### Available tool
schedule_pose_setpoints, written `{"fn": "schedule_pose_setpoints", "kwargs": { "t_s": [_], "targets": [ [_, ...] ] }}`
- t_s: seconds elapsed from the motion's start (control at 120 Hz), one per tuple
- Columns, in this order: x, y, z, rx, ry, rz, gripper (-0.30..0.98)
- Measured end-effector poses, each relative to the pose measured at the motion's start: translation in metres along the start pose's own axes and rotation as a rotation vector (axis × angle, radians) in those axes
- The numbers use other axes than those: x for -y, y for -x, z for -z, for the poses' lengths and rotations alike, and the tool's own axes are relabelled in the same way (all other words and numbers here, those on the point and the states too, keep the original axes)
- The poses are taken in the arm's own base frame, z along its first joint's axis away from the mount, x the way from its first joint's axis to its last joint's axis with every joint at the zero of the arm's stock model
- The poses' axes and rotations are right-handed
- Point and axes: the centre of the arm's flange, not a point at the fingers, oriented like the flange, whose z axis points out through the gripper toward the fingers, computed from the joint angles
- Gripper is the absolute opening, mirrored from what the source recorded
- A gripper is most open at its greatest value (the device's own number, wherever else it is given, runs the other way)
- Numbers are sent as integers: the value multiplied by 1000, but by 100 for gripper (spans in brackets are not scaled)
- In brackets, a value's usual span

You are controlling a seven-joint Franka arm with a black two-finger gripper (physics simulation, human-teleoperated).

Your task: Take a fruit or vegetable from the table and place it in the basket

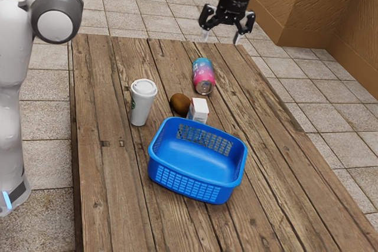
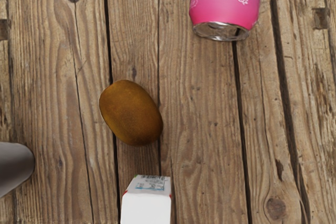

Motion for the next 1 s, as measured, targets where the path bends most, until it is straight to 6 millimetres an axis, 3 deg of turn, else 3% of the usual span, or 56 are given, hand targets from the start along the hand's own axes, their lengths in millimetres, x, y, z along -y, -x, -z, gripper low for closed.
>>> {"fn": "schedule_pose_setpoints", "kwargs": {
  "t_s": [0.092, 0.192, 0.458, 0.6, 0.75, 0.85, 1.0],
  "targets": [
    [-3, -7, -36, 12, -45, 107, 69],
    [2, -1, -79, 9, -82, 188, 69],
    [14, 5, -139, -1, -34, 313, 69],
    [12, -6, -150, 6, 22, 358, 69],
    [33, -14, -160, 5, 50, 399, 69],
    [37, -11, -164, 6, 65, 407, 69],
    [39, -6, -186, 19, 63, 414, 69]
  ]
}}
